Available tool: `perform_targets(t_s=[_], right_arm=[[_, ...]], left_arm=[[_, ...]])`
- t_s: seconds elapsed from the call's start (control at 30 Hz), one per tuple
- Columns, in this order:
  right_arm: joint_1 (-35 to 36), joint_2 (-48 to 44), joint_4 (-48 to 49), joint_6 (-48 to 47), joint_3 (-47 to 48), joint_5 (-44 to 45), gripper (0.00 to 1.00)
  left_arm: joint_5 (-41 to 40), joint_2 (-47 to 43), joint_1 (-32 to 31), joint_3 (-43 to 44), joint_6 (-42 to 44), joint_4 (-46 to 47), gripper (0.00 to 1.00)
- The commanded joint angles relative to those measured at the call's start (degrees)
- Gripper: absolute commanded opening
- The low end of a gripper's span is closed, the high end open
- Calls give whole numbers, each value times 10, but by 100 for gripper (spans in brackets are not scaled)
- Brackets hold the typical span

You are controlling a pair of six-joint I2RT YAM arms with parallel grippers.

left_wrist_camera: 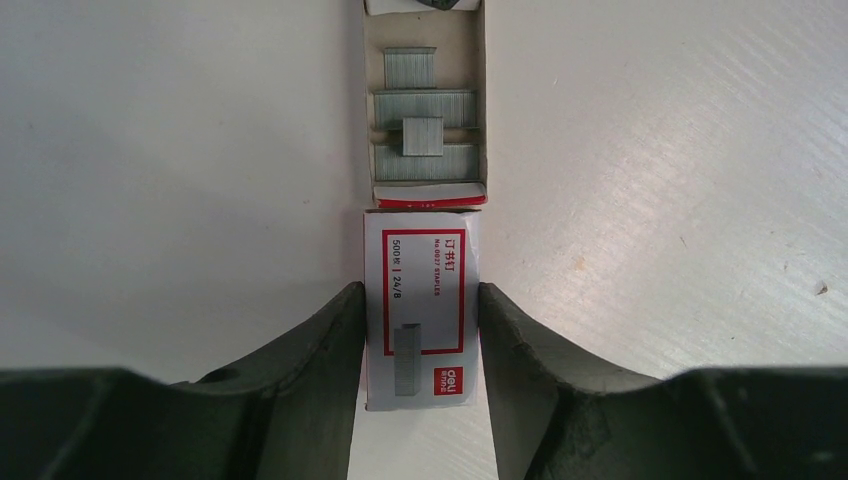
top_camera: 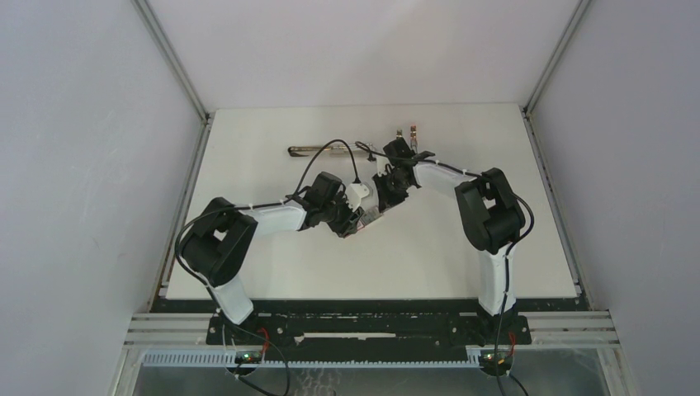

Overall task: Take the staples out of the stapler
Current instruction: Close the staple box at the center of the board.

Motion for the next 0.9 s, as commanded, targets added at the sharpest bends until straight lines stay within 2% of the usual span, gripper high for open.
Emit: perform_targets(t_s=[0.0, 0.3, 0.87], right_arm=[[-9, -4, 21, 21, 4, -14, 0], [-6, -1, 19, 23, 10, -29, 0], [-5, 5, 11, 13, 10, -51, 0]], left_arm=[[17, 3, 1, -6, -9, 8, 49], [29, 11, 1, 0, -7, -2, 51], [-11, 13, 1, 0, -16, 8, 51]])
